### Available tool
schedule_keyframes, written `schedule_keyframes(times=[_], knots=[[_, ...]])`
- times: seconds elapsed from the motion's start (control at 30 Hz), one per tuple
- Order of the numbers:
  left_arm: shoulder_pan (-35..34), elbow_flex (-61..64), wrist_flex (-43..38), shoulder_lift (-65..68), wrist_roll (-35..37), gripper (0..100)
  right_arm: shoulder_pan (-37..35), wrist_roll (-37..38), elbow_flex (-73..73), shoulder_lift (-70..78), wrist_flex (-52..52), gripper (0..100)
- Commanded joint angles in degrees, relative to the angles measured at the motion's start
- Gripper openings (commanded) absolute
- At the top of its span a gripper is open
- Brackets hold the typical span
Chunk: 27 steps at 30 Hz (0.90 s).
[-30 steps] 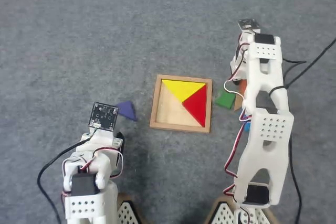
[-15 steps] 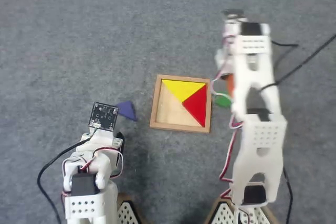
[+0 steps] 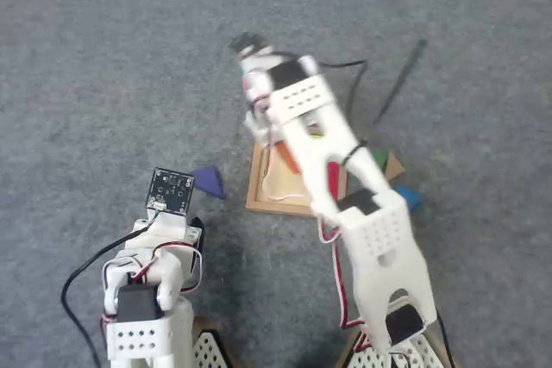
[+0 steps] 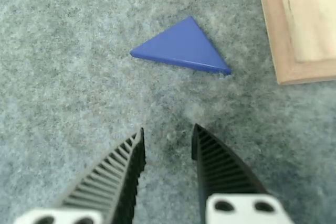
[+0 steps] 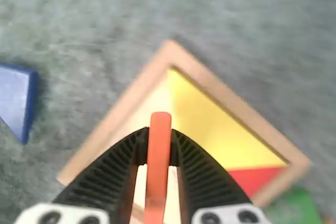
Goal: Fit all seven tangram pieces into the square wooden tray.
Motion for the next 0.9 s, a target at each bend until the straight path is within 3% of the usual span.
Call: schedule_keyframes(times=[0.0,0.17,0.53,0.73,0.87], knots=[[-0.35,-0.84,0.26,-1.14,0.53,14,-1.36,-1.14,-4.31,-0.75,-2.15,1.5],[-0.35,-0.84,0.26,-1.14,0.53,14,-1.45,-4.66,-4.22,-0.57,-1.71,1.8],[-0.35,-0.84,0.26,-1.14,0.53,14,-4.09,-4.75,-4.48,4.44,-2.24,2.1],[-0.35,-0.84,0.26,-1.14,0.53,14,-3.56,-3.96,-4.57,3.38,-1.54,16.9],[-0.35,-0.84,0.26,-1.14,0.53,14,-3.82,-0.09,-4.57,1.01,-2.15,16.1]])
